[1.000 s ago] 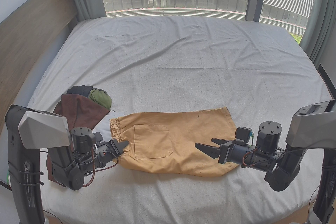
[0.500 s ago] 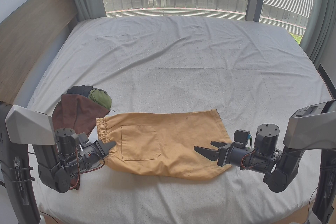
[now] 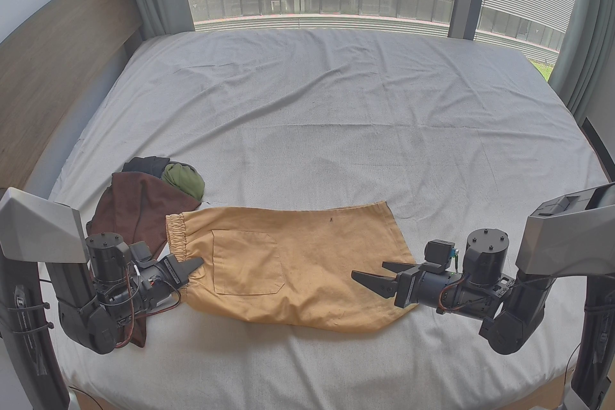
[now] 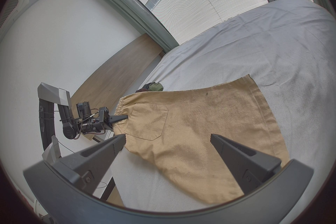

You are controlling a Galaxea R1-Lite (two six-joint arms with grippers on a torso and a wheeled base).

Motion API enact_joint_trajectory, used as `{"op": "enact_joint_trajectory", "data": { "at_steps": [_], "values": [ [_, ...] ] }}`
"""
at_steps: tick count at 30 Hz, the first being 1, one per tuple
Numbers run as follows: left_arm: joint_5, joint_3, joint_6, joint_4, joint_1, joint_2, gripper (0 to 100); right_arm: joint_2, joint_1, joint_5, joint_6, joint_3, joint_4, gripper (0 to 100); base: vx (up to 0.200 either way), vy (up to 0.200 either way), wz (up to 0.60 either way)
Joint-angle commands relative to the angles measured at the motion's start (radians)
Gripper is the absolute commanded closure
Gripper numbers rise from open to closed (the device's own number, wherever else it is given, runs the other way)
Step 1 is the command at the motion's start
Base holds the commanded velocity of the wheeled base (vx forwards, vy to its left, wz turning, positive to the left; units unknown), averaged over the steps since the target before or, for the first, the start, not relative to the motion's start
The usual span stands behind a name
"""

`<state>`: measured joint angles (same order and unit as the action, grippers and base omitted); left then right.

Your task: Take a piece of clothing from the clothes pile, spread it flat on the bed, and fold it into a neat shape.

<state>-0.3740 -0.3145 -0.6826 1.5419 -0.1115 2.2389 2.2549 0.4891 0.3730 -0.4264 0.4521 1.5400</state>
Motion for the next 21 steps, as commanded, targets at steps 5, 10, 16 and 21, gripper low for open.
{"op": "enact_joint_trajectory", "data": {
  "at_steps": [5, 10, 16, 21],
  "values": [
    [0.012, -0.031, -0.006, 0.000, -0.108, -0.044, 100, -0.001, -0.003, 0.001, 0.000, 0.002, 0.002, 0, 0.000, 0.000, 0.00],
    [0.040, -0.084, -0.006, -0.009, -0.171, -0.038, 100, -0.012, -0.003, 0.003, -0.002, -0.001, 0.002, 0, 0.000, 0.000, 0.00],
    [0.046, -0.140, -0.014, -0.020, -0.231, -0.033, 100, -0.018, -0.011, 0.001, -0.002, 0.000, 0.002, 0, 0.000, 0.000, 0.00],
    [0.049, -0.184, -0.025, -0.023, -0.277, -0.016, 100, -0.035, -0.020, 0.003, -0.003, 0.000, 0.002, 0, 0.000, 0.000, 0.00]
  ]
}}
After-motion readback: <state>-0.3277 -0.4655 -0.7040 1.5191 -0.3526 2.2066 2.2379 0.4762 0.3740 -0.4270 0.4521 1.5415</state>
